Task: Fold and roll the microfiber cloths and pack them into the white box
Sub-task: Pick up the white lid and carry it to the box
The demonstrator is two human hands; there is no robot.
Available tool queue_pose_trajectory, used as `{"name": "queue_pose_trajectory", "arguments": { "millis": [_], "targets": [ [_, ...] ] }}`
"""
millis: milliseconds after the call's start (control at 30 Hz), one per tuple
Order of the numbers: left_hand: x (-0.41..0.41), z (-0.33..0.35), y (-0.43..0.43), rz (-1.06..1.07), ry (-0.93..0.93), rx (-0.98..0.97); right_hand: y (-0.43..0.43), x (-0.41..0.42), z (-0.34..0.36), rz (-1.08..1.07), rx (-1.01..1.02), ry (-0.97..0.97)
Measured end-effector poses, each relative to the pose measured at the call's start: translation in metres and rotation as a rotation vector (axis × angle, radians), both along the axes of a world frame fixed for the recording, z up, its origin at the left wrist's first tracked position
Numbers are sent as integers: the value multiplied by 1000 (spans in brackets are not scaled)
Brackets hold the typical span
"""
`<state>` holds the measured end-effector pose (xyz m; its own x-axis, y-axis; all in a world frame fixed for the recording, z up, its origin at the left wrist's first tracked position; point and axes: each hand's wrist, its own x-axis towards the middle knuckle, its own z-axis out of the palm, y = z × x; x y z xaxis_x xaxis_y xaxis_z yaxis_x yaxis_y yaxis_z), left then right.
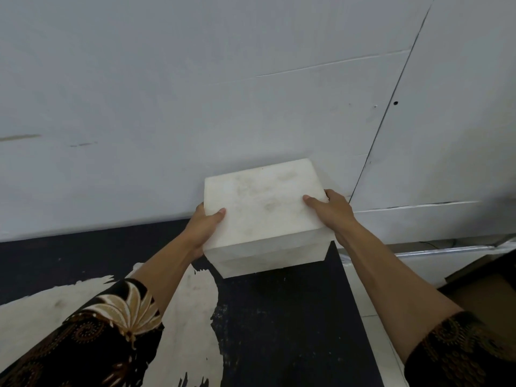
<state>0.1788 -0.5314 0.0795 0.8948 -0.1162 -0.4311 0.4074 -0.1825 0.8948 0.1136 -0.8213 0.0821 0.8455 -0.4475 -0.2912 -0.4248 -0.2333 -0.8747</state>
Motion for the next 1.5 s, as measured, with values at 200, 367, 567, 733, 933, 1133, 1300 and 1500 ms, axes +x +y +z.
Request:
{"name": "queue_pose_trajectory", "arguments": {
  "millis": [200, 367, 567, 733, 933, 1133, 1300, 1500],
  "targets": [
    [4, -1, 1, 24, 40, 49, -2, 9, -2, 20, -17, 30],
    [14, 3, -5, 30, 112, 56, -2, 22, -1, 37, -52, 74],
    [14, 2, -5, 59, 42, 73, -3, 25, -9, 34, -136, 48],
    [16, -5, -1, 76, 12, 56, -6, 27, -13, 46, -175, 35],
    [12, -10, -2, 83, -6, 73, -8, 26, -14, 88, -243, 1],
    [-1, -21, -2, 65, -4, 109, -2, 7, -34, 106, -170, -20],
    [-4, -21, -6, 17, -29, 193, 3, 11, -37, 83, -177, -14],
    [-19, -35, -12, -113, -88, 471, 9, 13, -44, 156, -356, 24]
  ]
}}
